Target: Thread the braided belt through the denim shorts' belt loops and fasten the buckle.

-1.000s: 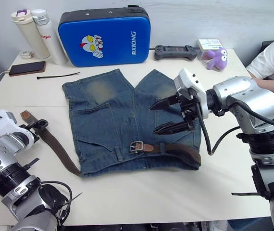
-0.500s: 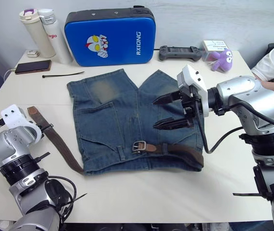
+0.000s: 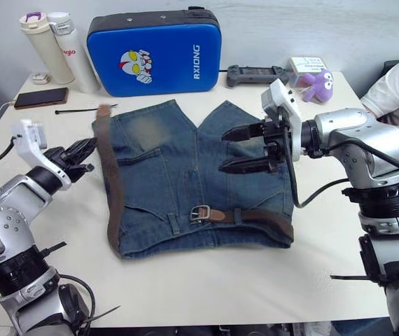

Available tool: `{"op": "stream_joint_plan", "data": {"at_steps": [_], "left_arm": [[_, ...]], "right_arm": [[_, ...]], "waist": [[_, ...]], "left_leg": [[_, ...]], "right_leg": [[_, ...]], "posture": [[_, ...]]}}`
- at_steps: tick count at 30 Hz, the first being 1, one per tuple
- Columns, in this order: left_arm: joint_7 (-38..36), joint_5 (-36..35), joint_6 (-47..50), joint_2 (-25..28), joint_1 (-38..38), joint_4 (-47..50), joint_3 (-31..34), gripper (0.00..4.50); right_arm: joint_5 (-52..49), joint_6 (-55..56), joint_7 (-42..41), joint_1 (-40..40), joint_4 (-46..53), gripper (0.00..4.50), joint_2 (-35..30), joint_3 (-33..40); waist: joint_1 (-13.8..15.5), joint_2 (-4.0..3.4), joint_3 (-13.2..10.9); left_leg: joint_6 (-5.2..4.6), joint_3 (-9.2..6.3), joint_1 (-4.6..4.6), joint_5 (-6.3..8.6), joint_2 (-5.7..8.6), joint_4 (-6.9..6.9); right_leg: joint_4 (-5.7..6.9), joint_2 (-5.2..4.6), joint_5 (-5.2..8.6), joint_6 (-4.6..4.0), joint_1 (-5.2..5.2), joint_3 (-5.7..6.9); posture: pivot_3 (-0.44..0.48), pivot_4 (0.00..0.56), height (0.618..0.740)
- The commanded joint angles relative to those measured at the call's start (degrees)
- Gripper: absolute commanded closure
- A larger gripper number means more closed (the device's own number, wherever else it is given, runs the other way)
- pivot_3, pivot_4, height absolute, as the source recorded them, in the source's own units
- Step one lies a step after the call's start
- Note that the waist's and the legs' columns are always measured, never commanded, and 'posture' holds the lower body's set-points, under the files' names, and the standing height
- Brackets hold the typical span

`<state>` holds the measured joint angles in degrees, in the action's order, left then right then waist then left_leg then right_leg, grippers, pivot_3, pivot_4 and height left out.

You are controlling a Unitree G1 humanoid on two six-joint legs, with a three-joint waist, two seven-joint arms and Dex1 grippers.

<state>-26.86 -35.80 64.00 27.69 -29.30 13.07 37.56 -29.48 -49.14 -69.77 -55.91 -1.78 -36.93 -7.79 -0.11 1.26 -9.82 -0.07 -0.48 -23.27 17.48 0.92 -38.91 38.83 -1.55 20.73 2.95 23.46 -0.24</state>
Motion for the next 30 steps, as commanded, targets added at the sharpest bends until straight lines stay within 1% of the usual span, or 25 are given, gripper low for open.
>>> {"op": "stream_joint_plan", "data": {"at_steps": [1,4,7,10,12,13,16,17,21,23,26,28,30], "left_arm": [[-3.46,-6.07,-0.35,1.70,-1.83,2.44,-1.49,4.41],[-7.25,-8.63,-0.80,3.44,-1.62,3.12,-5.61,4.41],[-10.34,-9.99,-1.73,5.05,-1.22,2.16,-9.10,4.41],[-14.67,-12.43,-1.66,6.26,-2.72,0.51,-12.60,4.41],[-15.96,-13.38,-1.84,6.80,-3.44,-0.21,-13.92,4.41],[-16.72,-13.56,-2.08,6.88,-4.28,-0.75,-15.24,4.41],[-17.86,-13.83,-2.84,6.76,-6.35,-2.30,-17.76,4.41],[-18.01,-13.93,-3.03,6.71,-6.77,-2.68,-18.09,4.41],[-18.95,-12.95,-4.01,7.24,-7.38,-3.82,-20.66,4.41],[-19.67,-12.52,-4.76,7.70,-7.29,-4.04,-21.86,4.41],[-19.80,-12.36,-5.37,7.44,-7.69,-4.59,-23.52,4.50],[-19.81,-12.18,-5.95,7.27,-8.01,-5.28,-24.27,4.50],[-20.16,-12.01,-6.64,7.57,-8.06,-5.91,-24.79,4.50]], "right_arm": [[-4.15,-4.17,3.17,-1.15,0.21,0.00,1.63,5.05],[-11.43,-12.90,6.91,-2.00,-1.92,0.00,5.26,11.37],[-17.01,-21.63,10.86,-2.01,-3.61,0.00,7.91,16.14],[-20.75,-29.40,19.83,-0.80,-6.19,0.00,14.65,21.81],[-22.13,-32.78,25.34,-0.99,-7.45,0.00,18.71,25.75],[-22.14,-33.66,28.99,-0.94,-8.47,0.00,21.62,27.68],[-21.72,-34.59,35.98,-0.67,-9.49,0.00,26.80,30.62],[-21.78,-34.69,37.21,-0.61,-9.28,0.00,27.55,31.09],[-25.48,-36.17,42.82,-2.20,-10.41,0.00,31.39,37.38],[-26.21,-36.38,44.30,-2.50,-10.00,0.00,31.93,37.88],[-27.09,-35.61,46.80,-2.63,-10.53,0.86,33.61,38.59],[-27.74,-35.14,47.99,-2.55,-10.84,1.75,34.35,38.95],[-28.40,-34.80,49.14,-2.50,-11.16,2.79,34.93,39.25]], "waist": [[-0.01,0.00,0.00],[-0.31,-0.01,-0.01],[-0.29,-0.05,-0.03],[-0.38,-0.05,-0.03],[-0.67,-0.07,-0.04],[-0.72,-0.09,-0.05],[-1.15,-0.11,-0.06],[-1.30,-0.12,-0.06],[-1.51,-0.13,-0.07],[-1.54,-0.16,-0.09],[-1.78,-0.17,-0.08],[-1.89,-0.17,-0.08],[-1.89,-0.17,-0.08]], "left_leg": [[0.00,0.00,0.00,0.00,0.00,0.00],[-0.01,0.01,0.00,0.00,-0.01,0.02],[-0.02,0.01,0.00,-0.01,-0.02,0.04],[-0.03,0.01,0.01,-0.01,-0.02,0.04],[-0.03,0.02,0.01,-0.03,-0.03,0.05],[-0.03,0.02,0.01,-0.04,-0.02,0.06],[-0.04,0.03,0.00,-0.05,-0.02,0.08],[-0.05,0.04,0.00,-0.06,-0.02,0.09],[-0.06,0.05,-0.01,-0.06,-0.01,0.13],[-0.06,0.05,-0.01,-0.06,-0.01,0.15],[-0.05,0.09,0.01,-0.09,-0.01,0.26],[-0.03,0.13,0.02,-0.12,-0.01,0.33],[-0.02,0.16,0.02,-0.19,-0.01,0.44]], "right_leg": [[0.00,0.00,0.00,0.00,0.01,0.00],[0.02,0.01,0.00,0.00,0.02,-0.01],[0.07,0.02,0.00,0.00,0.02,-0.02],[0.07,0.01,0.00,0.00,0.01,-0.03],[0.10,0.02,0.00,0.00,0.02,-0.04],[0.17,0.01,0.00,0.00,0.03,-0.04],[0.28,0.02,0.00,0.00,0.05,-0.04],[0.29,0.01,0.00,0.00,0.05,-0.05],[0.28,0.01,0.00,0.00,0.05,-0.04],[0.29,0.01,0.00,0.00,0.07,-0.05],[0.29,0.02,0.00,0.00,0.09,-0.09],[0.29,0.02,0.00,0.00,0.14,-0.12],[0.30,0.02,0.00,0.00,0.19,-0.14]], "posture": [[0.000,0.150,0.740],[0.000,0.150,0.740],[0.000,0.150,0.740],[0.000,0.150,0.740],[0.000,0.150,0.740],[0.000,0.150,0.740],[0.000,0.150,0.740],[0.000,0.150,0.740],[0.000,0.150,0.740],[0.000,0.150,0.740],[0.000,0.150,0.740],[0.000,0.150,0.740],[0.000,0.150,0.740]]}}
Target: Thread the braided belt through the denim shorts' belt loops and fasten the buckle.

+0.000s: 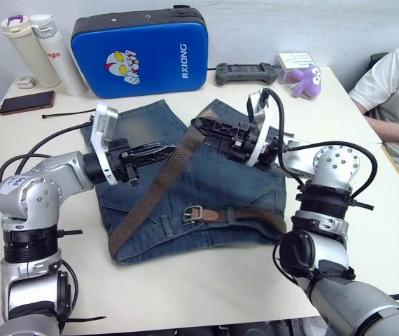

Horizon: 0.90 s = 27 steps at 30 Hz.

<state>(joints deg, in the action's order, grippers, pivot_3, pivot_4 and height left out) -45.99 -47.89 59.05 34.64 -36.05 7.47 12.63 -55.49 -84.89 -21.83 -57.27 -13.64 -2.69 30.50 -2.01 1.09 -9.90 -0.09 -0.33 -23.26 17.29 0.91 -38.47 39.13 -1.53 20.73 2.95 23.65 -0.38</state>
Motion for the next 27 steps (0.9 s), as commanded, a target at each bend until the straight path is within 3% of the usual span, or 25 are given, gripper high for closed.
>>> {"op": "stream_joint_plan", "data": {"at_steps": [1,3,5,6,11,15,20,24,27], "left_arm": [[-1.16,0.42,-2.18,0.92,-1.25,-0.46,-0.19,4.50],[-0.90,1.67,-3.61,1.40,-1.22,-0.96,-0.71,4.50],[-0.52,2.14,-4.28,1.72,-1.36,-1.93,-0.29,4.50],[0.40,2.53,-5.28,1.90,-1.28,-2.31,0.91,3.82],[5.12,5.90,-10.50,3.31,1.57,3.06,3.43,1.79],[11.79,11.80,-13.62,3.34,6.33,13.30,0.91,0.04],[22.33,23.08,-14.20,2.55,10.38,22.81,-7.74,0.04],[31.32,32.41,-14.95,0.23,11.11,23.01,-11.37,0.04],[33.58,35.68,-16.20,-2.23,10.66,22.82,-13.21,0.04]], "right_arm": [[-2.63,0.98,1.51,-1.08,0.71,3.21,0.85,0.84],[-2.78,1.18,2.17,-1.04,0.74,4.32,0.94,0.51],[-2.17,2.06,3.52,-1.13,0.60,4.42,1.06,0.21],[-0.79,3.83,5.90,-1.36,0.28,4.50,1.56,0.30],[2.14,10.88,20.12,-2.32,0.34,4.50,5.68,3.10],[-0.25,14.53,32.90,-3.45,1.89,4.50,10.98,7.01],[-7.81,17.30,49.63,-4.02,5.64,4.50,17.62,10.85],[-16.36,19.67,58.61,-3.51,7.89,4.50,19.60,9.78],[-21.85,21.37,62.68,-2.68,8.54,4.50,18.95,7.47]], "waist": [[0.02,0.00,0.00],[0.04,0.00,0.00],[0.05,0.00,0.00],[0.00,0.00,0.00],[-0.47,0.00,0.00],[-0.89,-0.01,0.00],[-0.67,-0.01,-0.01],[-0.58,-0.03,-0.02],[-0.86,-0.04,-0.02]], "left_leg": [[0.00,0.01,0.00,-0.02,0.00,0.05],[0.01,0.02,0.00,-0.06,0.00,0.13],[0.00,0.02,0.00,-0.07,0.01,0.17],[0.00,0.02,0.00,-0.07,0.01,0.19],[0.05,0.04,0.01,-0.11,0.01,0.27],[0.05,0.05,0.00,-0.12,0.01,0.37],[0.02,0.03,-0.01,-0.16,0.02,0.39],[-0.03,0.05,-0.01,-0.18,0.05,0.38],[-0.04,0.08,-0.01,-0.19,0.04,0.42]], "right_leg": [[0.00,0.00,0.00,0.00,0.01,-0.01],[-0.01,-0.01,0.00,0.00,0.03,-0.01],[-0.03,-0.01,0.00,0.00,0.04,-0.01],[-0.04,-0.01,0.00,0.00,0.04,-0.01],[-0.02,-0.01,0.00,0.00,0.09,-0.03],[-0.05,-0.02,0.00,0.00,0.11,-0.05],[-0.05,-0.03,0.00,0.00,0.09,-0.06],[-0.08,-0.03,0.00,0.00,0.07,-0.11],[-0.07,-0.02,0.00,0.00,0.08,-0.11]], "posture": [[0.000,0.150,0.740],[0.000,0.150,0.740],[0.000,0.150,0.740],[0.000,0.150,0.740],[0.000,0.150,0.740],[0.000,0.150,0.740],[0.000,0.150,0.740],[0.000,0.150,0.740],[0.000,0.150,0.740]]}}
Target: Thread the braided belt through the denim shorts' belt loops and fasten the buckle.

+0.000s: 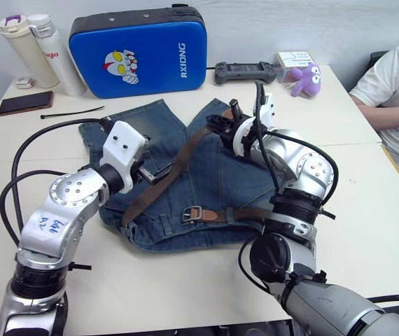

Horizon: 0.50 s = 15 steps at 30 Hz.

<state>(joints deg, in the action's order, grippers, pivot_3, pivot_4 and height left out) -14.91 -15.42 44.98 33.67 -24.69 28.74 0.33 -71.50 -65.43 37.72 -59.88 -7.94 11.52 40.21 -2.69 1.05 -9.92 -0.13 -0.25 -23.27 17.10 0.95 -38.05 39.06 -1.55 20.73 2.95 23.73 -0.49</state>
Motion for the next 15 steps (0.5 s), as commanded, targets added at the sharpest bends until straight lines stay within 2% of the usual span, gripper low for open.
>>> {"op": "stream_joint_plan", "data": {"at_steps": [1,4,7,8,9,10,12,15], "left_arm": [[3.11,3.28,-2.15,-2.78,-0.99,1.60,-1.13,0.04],[3.44,1.61,-1.93,-7.48,-1.48,2.40,-0.96,0.04],[6.47,-9.77,4.30,-18.10,-2.72,2.61,9.40,0.04],[10.08,-16.55,8.09,-23.14,-3.69,1.94,15.60,0.04],[16.74,-31.16,10.23,-26.98,-3.35,0.40,21.90,0.04],[21.44,-41.38,12.19,-29.74,-3.28,-0.50,26.51,0.04],[30.64,-62.22,14.09,-28.78,0.22,-2.30,28.96,0.04],[41.82,-83.95,10.69,-23.99,5.18,-2.91,25.54,0.04]], "right_arm": [[-7.29,2.46,4.07,0.28,2.95,4.50,4.39,-3.01],[-10.78,3.95,5.96,1.44,3.36,4.50,3.27,-5.34],[-12.89,5.77,6.09,2.51,3.61,4.50,1.70,-7.96],[-13.01,6.17,4.97,2.82,3.67,4.50,0.92,-9.03],[-12.73,5.77,2.11,3.24,3.82,4.50,-0.39,-10.46],[-12.68,5.58,0.09,3.66,4.01,4.50,-1.40,-11.66],[-12.16,5.20,-3.89,4.59,4.56,4.50,-3.23,-14.01],[-10.49,5.49,-8.65,5.91,5.93,4.50,-4.90,-16.69]], "waist": [[-0.26,0.00,0.00],[-0.30,0.00,0.00],[-0.24,0.00,0.00],[-0.24,0.02,0.01],[-0.31,0.02,0.01],[-0.33,0.02,0.01],[-0.51,0.03,0.02],[-0.54,0.03,0.01]], "left_leg": [[0.00,0.02,0.00,0.00,0.00,0.02],[-0.02,0.02,0.00,0.00,-0.01,0.04],[-0.04,0.04,-0.02,-0.01,-0.01,0.02],[-0.05,0.04,-0.02,-0.01,-0.01,0.01],[-0.06,0.04,-0.04,-0.01,-0.02,-0.02],[-0.06,0.04,-0.03,0.00,-0.03,-0.03],[-0.09,0.07,-0.02,0.01,-0.06,-0.01],[-0.08,0.06,0.00,0.01,-0.09,0.00]], "right_leg": [[0.00,0.00,0.00,0.00,0.00,0.00],[0.00,0.00,0.00,0.00,0.00,0.00],[-0.03,0.00,0.00,0.00,-0.01,0.01],[-0.04,0.00,0.00,0.00,-0.01,0.01],[-0.05,0.01,0.00,0.00,-0.02,0.02],[-0.03,0.01,0.00,0.00,-0.03,0.02],[-0.06,0.02,0.00,0.01,-0.04,0.01],[-0.05,0.06,0.00,0.01,-0.03,0.01]], "posture": [[0.000,0.150,0.740],[0.000,0.150,0.740],[0.000,0.150,0.740],[0.000,0.150,0.740],[0.000,0.150,0.740],[0.000,0.150,0.740],[0.000,0.150,0.740],[0.000,0.150,0.740]]}}
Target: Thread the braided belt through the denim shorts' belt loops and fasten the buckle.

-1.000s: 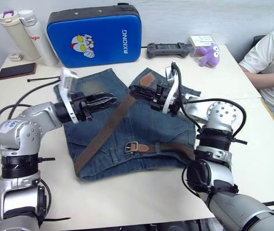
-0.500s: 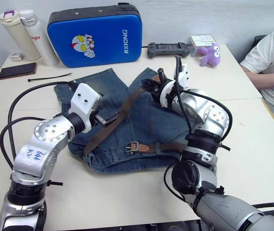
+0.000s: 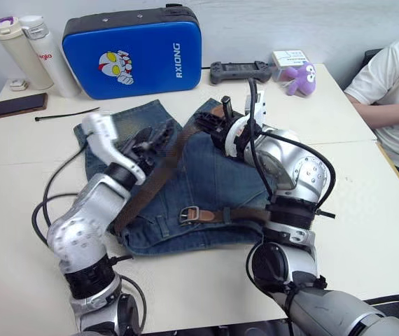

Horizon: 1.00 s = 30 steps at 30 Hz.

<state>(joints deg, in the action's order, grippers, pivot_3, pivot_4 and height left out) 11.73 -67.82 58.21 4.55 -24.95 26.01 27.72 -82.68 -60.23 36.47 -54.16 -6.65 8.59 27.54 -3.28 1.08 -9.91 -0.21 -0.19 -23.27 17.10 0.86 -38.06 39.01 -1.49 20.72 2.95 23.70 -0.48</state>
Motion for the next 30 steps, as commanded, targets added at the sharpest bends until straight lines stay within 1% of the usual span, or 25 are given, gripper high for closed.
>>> {"op": "stream_joint_plan", "data": {"at_steps": [1,2,3,5,6,7,8,9,12,17,21,26,30], "left_arm": [[19.11,-38.37,-5.05,5.89,7.57,0.64,-3.95,0.04],[22.24,-42.67,-7.51,4.93,9.23,1.94,-5.64,0.04],[24.36,-44.73,-9.78,4.21,10.32,3.27,-7.12,0.04],[29.47,-45.18,-15.90,-0.97,12.39,7.70,-11.24,0.04],[33.82,-45.18,-19.39,-4.13,12.92,8.94,-13.07,0.04],[37.10,-45.18,-21.78,-6.25,13.32,9.33,-14.44,0.04],[39.35,-45.18,-23.45,-7.29,13.48,9.51,-15.31,0.04],[40.86,-45.18,-25.64,-9.05,12.74,8.87,-16.00,0.04],[41.69,-45.18,-30.88,-12.16,10.14,7.55,-16.32,0.04],[38.79,-45.18,-36.13,-13.04,9.42,7.41,-17.20,0.04],[35.47,-45.18,-37.28,-12.85,9.86,5.93,-18.38,0.04],[31.92,-44.99,-38.80,-11.78,8.68,3.30,-19.41,0.04],[29.43,-45.11,-37.57,-11.02,6.46,0.20,-21.15,0.04]], "right_arm": [[2.61,0.65,-10.26,0.57,5.46,4.50,-3.15,-5.62],[4.86,1.09,-13.54,0.92,6.37,4.50,-4.58,-7.47],[6.51,1.55,-16.08,1.23,6.98,4.50,-5.72,-8.92],[11.31,3.06,-22.84,2.31,9.16,4.50,-8.45,-13.14],[13.68,3.81,-25.99,2.96,10.35,4.50,-9.79,-15.44],[16.11,4.70,-28.99,3.70,11.68,4.50,-10.98,-17.69],[17.76,5.46,-31.02,4.21,12.44,4.50,-11.67,-19.11],[19.44,6.39,-32.98,5.07,13.43,4.50,-12.10,-20.58],[21.53,7.76,-35.84,6.83,15.17,4.50,-12.15,-22.23],[18.93,7.78,-32.43,7.80,14.85,4.50,-9.42,-18.64],[16.06,6.96,-29.26,7.27,14.12,4.50,-7.75,-15.98],[5.57,5.96,-20.38,6.72,13.07,4.50,-3.66,-12.34],[-2.54,6.61,-12.60,7.28,12.67,4.50,-1.78,-11.66]], "waist": [[0.19,0.00,0.00],[0.23,0.00,0.00],[0.34,0.00,0.00],[1.13,0.01,0.01],[1.69,0.04,0.02],[1.87,0.07,0.04],[1.88,0.07,0.04],[1.86,0.08,0.05],[1.86,0.09,0.05],[1.68,0.08,0.05],[1.77,0.08,0.05],[1.75,0.08,0.05],[1.73,0.08,0.05]], "left_leg": [[0.03,-0.03,-0.01,-0.02,0.00,-0.01],[0.03,-0.04,-0.02,-0.02,0.01,-0.06],[0.01,-0.05,0.00,0.00,0.01,-0.09],[-0.04,-0.08,0.02,0.02,0.04,-0.16],[-0.08,-0.06,0.03,0.05,0.05,-0.18],[-0.11,-0.06,0.02,0.05,0.08,-0.21],[-0.12,-0.08,0.01,0.05,0.09,-0.23],[-0.12,-0.06,0.02,0.05,0.10,-0.23],[-0.08,-0.07,0.02,0.02,0.10,-0.23],[-0.04,-0.04,0.03,0.00,0.09,-0.18],[-0.04,-0.06,0.02,0.00,0.09,-0.18],[-0.06,-0.07,0.02,-0.01,0.09,-0.17],[-0.07,-0.07,0.01,-0.01,0.09,-0.16]], "right_leg": [[0.00,0.01,0.00,0.00,0.01,0.02],[0.00,-0.01,0.00,0.00,-0.01,0.03],[-0.02,-0.03,-0.01,0.02,-0.06,0.02],[-0.11,-0.05,-0.05,0.08,-0.15,0.04],[-0.17,-0.06,-0.06,0.11,-0.19,0.02],[-0.21,-0.06,-0.08,0.14,-0.21,0.01],[-0.22,-0.06,-0.09,0.16,-0.22,0.02],[-0.24,-0.05,-0.09,0.17,-0.23,-0.01],[-0.25,-0.01,-0.09,0.17,-0.23,0.00],[-0.26,0.01,-0.09,0.16,-0.23,-0.02],[-0.30,0.00,-0.09,0.16,-0.24,0.00],[-0.34,-0.01,-0.09,0.16,-0.26,0.00],[-0.35,-0.01,-0.09,0.16,-0.26,0.00]], "posture": [[0.000,0.150,0.740],[0.000,0.150,0.740],[0.000,0.150,0.740],[0.000,0.150,0.740],[0.000,0.150,0.740],[0.000,0.150,0.740],[0.000,0.150,0.740],[0.000,0.150,0.740],[0.000,0.150,0.740],[0.000,0.150,0.740],[0.000,0.150,0.740],[0.000,0.150,0.740],[0.000,0.150,0.740]]}}
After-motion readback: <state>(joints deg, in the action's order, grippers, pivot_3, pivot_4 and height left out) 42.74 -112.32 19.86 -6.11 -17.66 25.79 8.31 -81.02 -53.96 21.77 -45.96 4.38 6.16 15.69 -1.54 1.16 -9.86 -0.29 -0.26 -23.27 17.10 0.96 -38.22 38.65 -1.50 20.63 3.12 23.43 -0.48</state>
